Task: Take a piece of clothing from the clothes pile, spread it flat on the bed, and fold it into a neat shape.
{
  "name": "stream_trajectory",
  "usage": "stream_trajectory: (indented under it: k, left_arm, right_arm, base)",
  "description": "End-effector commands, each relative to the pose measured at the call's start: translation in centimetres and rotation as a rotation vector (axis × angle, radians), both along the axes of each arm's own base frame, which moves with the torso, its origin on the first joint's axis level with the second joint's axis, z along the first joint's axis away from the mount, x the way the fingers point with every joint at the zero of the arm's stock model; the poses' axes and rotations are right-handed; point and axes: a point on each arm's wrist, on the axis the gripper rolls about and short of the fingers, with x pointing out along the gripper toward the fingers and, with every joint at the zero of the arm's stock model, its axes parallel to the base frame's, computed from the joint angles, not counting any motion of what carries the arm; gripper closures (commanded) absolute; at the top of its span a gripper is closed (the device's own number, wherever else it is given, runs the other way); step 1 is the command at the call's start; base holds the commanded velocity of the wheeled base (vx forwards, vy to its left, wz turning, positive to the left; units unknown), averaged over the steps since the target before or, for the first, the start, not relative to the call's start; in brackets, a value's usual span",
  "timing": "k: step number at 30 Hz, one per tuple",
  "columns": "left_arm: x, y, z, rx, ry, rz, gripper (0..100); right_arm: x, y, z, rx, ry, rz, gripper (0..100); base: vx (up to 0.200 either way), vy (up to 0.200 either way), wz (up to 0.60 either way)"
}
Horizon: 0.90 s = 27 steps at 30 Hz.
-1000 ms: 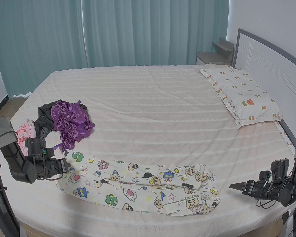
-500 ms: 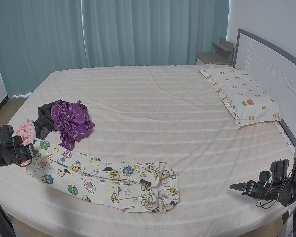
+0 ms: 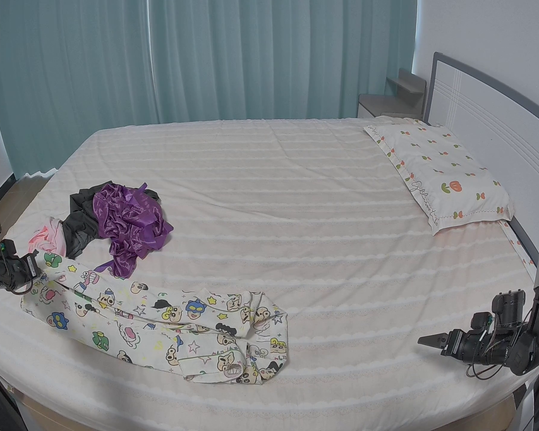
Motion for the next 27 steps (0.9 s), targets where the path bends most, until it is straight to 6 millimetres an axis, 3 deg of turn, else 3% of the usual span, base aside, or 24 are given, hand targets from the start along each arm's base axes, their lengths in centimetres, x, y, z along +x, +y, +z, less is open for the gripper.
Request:
stream_trajectory:
  k: [1, 3, 4, 5, 6, 8, 10, 11, 13, 18, 21, 27]
  left_arm:
    - [0.3, -5.5, 1.5, 0.041, 0.019, -0.092, 100]
    - [0.4, -8.2, 1.9, 0.040, 0.013, -0.164, 100]
    - [0.4, -8.2, 1.9, 0.040, 0.013, -0.164, 100]
    - [0.4, -10.8, 2.0, 0.043, 0.022, -0.205, 100]
    - [0.4, -10.8, 2.0, 0.043, 0.022, -0.205, 100]
    - [0.5, -14.4, 2.1, 0.061, 0.035, -0.228, 100]
    - [0.6, -14.9, 2.1, 0.064, 0.035, -0.231, 100]
    - [0.8, -17.5, 2.1, 0.072, 0.039, -0.259, 100]
    - [0.8, -20.7, 1.9, 0.074, 0.040, -0.293, 100]
    - [0.8, -25.0, 1.8, 0.108, 0.035, -0.359, 100]
    - [1.1, -29.0, 0.9, 0.097, 0.044, -0.446, 100]
    - [2.2, -33.4, -1.2, 0.112, 0.060, -0.465, 100]
  right_arm:
    - [-0.5, 0.0, -0.2, 0.000, 0.024, 0.000, 0]
    - [-0.5, 0.0, -0.2, 0.000, 0.024, 0.000, 0]
    - [-0.5, 0.0, -0.2, 0.000, 0.024, 0.000, 0]
    - [-0.5, 0.0, -0.2, 0.000, 0.024, 0.000, 0]
    - [-0.5, 0.0, -0.2, 0.000, 0.024, 0.000, 0]
    - [-0.5, 0.0, -0.2, -0.002, 0.025, 0.003, 0]
    - [-0.5, 0.0, -0.2, -0.002, 0.025, 0.003, 0]
    - [-0.5, 0.0, -0.2, -0.002, 0.025, 0.003, 0]
    - [-0.5, 0.0, -0.2, -0.002, 0.025, 0.003, 0]
    - [-0.5, 0.0, -0.4, -0.004, 0.031, 0.004, 0]
    - [-0.5, 0.0, -0.5, -0.005, 0.032, 0.005, 0]
    - [-0.5, 0.0, -0.5, -0.005, 0.032, 0.005, 0]
  base:
    - [0.000, 0.000, 0.00]
    - [0.000, 0.000, 0.00]
    - [0.000, 0.000, 0.00]
    - [0.000, 0.000, 0.00]
    - [0.000, 0.000, 0.00]
    - [0.000, 0.000, 0.00]
    - [0.000, 0.000, 0.00]
    - [0.000, 0.000, 0.00]
    - [0.000, 0.000, 0.00]
    - [0.000, 0.000, 0.00]
    - [0.000, 0.000, 0.00]
    - [0.000, 0.000, 0.00]
